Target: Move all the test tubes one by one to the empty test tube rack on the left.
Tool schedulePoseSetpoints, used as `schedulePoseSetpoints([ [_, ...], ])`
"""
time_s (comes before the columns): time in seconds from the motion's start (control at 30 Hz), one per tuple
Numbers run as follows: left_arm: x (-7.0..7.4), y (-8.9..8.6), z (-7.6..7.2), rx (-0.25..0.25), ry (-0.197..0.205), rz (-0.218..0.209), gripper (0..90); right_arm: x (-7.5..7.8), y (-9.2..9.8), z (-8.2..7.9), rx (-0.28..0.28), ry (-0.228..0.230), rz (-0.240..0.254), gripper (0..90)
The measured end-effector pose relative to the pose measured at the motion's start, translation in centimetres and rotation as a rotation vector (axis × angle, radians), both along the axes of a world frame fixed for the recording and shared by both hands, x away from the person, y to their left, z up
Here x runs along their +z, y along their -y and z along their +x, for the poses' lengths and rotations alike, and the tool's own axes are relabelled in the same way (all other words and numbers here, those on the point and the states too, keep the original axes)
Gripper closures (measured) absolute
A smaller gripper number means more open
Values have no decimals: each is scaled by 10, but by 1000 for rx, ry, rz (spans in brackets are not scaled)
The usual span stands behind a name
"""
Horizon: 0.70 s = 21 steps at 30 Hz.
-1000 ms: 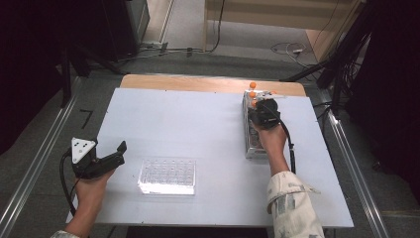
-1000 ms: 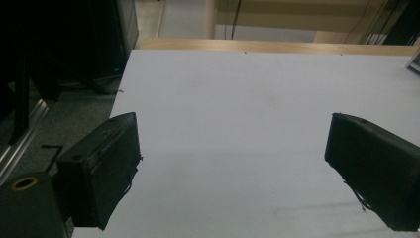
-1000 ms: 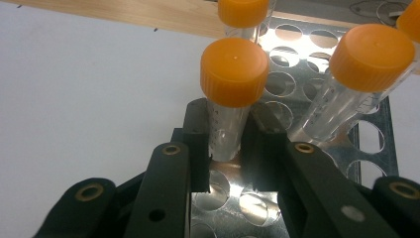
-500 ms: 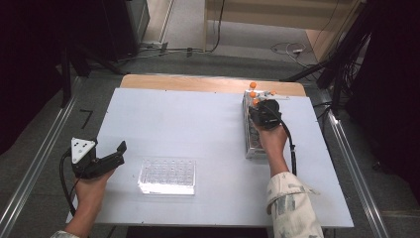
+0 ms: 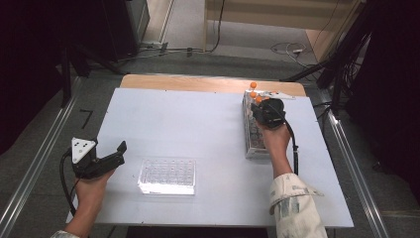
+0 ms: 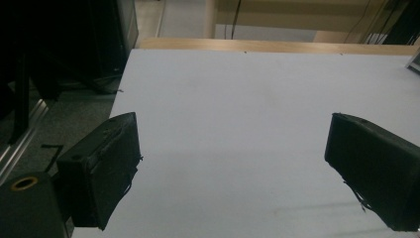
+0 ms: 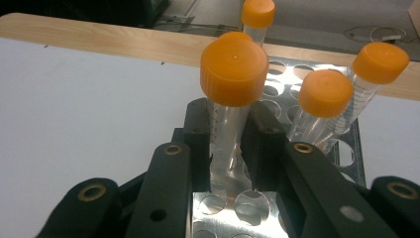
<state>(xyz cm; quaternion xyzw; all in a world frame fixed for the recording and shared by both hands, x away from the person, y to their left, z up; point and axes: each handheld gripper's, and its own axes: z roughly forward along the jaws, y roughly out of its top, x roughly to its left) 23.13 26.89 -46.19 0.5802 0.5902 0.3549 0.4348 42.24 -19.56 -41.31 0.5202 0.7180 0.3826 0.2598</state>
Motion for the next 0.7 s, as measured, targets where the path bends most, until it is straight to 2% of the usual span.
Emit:
schedulePoseSetpoints([
  [0.5,0,0,0,-1,0,-1,73,17,4,-9,9,46,15,721],
  [0.7,0,1,0,-2,1,0,73,26,3,-14,35,57,16,722],
])
